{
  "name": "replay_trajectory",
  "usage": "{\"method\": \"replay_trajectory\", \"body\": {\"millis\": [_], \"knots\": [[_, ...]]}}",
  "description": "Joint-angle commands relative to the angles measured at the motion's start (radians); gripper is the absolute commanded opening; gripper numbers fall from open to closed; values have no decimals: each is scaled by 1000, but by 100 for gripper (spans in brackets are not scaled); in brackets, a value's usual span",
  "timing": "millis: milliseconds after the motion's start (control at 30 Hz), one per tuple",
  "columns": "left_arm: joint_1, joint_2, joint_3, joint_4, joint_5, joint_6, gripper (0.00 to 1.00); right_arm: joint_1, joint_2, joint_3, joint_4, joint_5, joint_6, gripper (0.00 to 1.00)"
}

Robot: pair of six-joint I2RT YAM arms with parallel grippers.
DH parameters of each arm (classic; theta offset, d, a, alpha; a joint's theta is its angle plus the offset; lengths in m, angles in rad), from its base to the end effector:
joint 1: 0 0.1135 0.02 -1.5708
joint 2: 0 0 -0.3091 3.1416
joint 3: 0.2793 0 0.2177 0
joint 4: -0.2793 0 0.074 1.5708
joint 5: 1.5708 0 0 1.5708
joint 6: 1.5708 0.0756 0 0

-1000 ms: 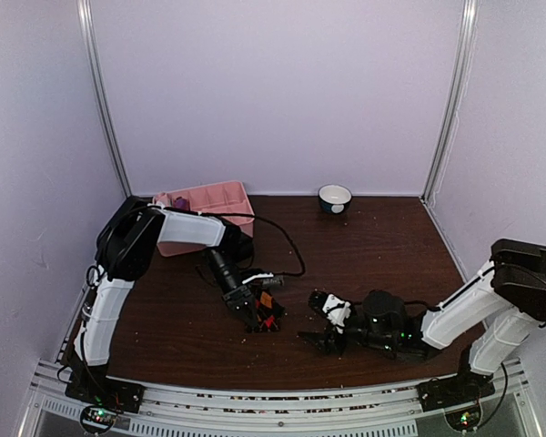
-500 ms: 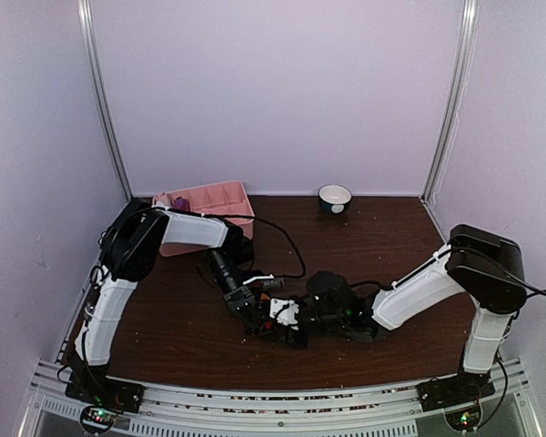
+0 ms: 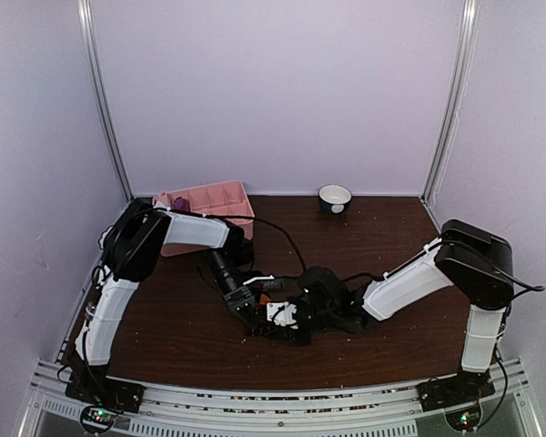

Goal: Roll the socks
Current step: Roll the sock at the center of the board.

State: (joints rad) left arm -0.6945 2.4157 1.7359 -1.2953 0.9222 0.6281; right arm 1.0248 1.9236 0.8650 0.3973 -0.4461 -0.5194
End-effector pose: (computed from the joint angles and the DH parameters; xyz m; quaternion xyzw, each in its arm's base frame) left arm 0.2723 -0.3052 0.1238 -0.4683 -0.7472 0.4297 0.1942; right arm 0.1767 0.3536 0.1632 -0.6808 0.5599 0.2995 0.3651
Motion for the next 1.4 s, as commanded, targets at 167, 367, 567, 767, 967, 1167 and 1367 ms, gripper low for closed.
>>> {"method": "replay_trajectory", "body": {"millis": [167,367,567,767,967,1167,1367], "knots": [[-6,20,-10,47,-125,73,36,-8,58,42,-140,-11,-51,17],[55,-154,-97,180,-152,-7,98,-11,45,56,-253,-66,27,0],[85,-325,-173,301,-280,-54,98,-7,-15,-11,-278,-121,128,0],[82,-295,-165,376,-311,-105,98,14,-45,-17,-334,-149,247,0],[41,-244,-127,485,-421,-175,98,26,-35,-35,-355,-151,355,0],[23,-210,-93,570,-591,-225,98,26,-26,-24,-352,-154,421,0],[-10,-201,-98,644,-778,-214,98,27,2,0,-361,-152,483,0]]}}
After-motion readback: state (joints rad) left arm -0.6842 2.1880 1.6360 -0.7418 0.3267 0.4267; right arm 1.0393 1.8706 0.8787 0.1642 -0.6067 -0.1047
